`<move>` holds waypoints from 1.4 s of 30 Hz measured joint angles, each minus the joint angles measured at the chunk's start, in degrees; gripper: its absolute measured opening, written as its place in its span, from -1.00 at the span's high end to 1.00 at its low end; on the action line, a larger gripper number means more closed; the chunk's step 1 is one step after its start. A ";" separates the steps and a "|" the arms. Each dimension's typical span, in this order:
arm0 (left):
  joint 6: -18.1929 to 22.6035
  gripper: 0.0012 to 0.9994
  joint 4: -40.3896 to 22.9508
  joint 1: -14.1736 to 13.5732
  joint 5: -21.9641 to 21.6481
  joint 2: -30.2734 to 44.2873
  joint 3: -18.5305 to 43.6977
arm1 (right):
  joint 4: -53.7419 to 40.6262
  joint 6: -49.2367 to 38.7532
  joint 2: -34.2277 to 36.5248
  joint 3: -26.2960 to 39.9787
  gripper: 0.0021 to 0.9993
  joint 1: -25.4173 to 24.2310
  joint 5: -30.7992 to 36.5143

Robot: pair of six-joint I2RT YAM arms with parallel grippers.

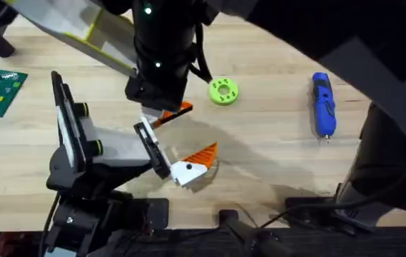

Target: Pick up the gripper from the table and insert it into the empty holder that is missing its gripper. Then pick up a screw, insert it into the mounting hole, and use the screwdriver to tighten it. Finally, clean up the table by picking up the vegetable and placing it into the bucket.

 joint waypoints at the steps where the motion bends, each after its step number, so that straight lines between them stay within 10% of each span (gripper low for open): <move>1: 0.00 -0.98 0.00 0.00 0.00 0.02 0.00 | -0.07 0.00 0.11 0.04 0.99 0.00 0.00; 42: -0.24 -0.97 -0.02 0.00 0.04 0.02 0.00 | 0.27 0.00 2.93 0.08 0.99 -0.59 -1.27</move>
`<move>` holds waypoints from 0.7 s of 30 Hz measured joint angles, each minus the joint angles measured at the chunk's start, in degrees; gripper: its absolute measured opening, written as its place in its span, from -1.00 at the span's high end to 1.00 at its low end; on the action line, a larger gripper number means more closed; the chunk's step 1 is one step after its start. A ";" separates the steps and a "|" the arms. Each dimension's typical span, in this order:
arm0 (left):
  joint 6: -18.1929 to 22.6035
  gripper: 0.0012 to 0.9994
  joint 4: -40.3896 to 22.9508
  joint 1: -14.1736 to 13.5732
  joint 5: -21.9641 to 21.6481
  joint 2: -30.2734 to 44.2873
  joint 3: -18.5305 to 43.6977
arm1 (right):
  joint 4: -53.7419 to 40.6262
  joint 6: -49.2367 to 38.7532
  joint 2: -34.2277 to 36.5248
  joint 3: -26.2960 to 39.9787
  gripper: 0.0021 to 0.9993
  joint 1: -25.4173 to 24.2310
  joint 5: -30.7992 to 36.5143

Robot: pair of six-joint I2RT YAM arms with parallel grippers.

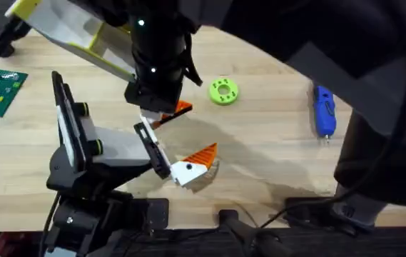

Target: Pick up the gripper from the table and insert it into the empty holder that is missing its gripper. Then pick up a screw, insert it into the mounting hole, and use the screwdriver to tighten it. Finally, clean up the table by picking up the vegetable and placing it into the bucket.

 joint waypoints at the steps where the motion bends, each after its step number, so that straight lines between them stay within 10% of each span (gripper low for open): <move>1: 0.00 -0.97 0.00 0.00 -0.02 0.00 0.00 | 0.00 0.00 0.00 0.00 0.99 0.00 -0.04; 21: 0.02 -0.97 0.02 0.00 -0.02 0.00 0.00 | 0.92 0.00 0.00 0.00 0.99 0.00 -0.07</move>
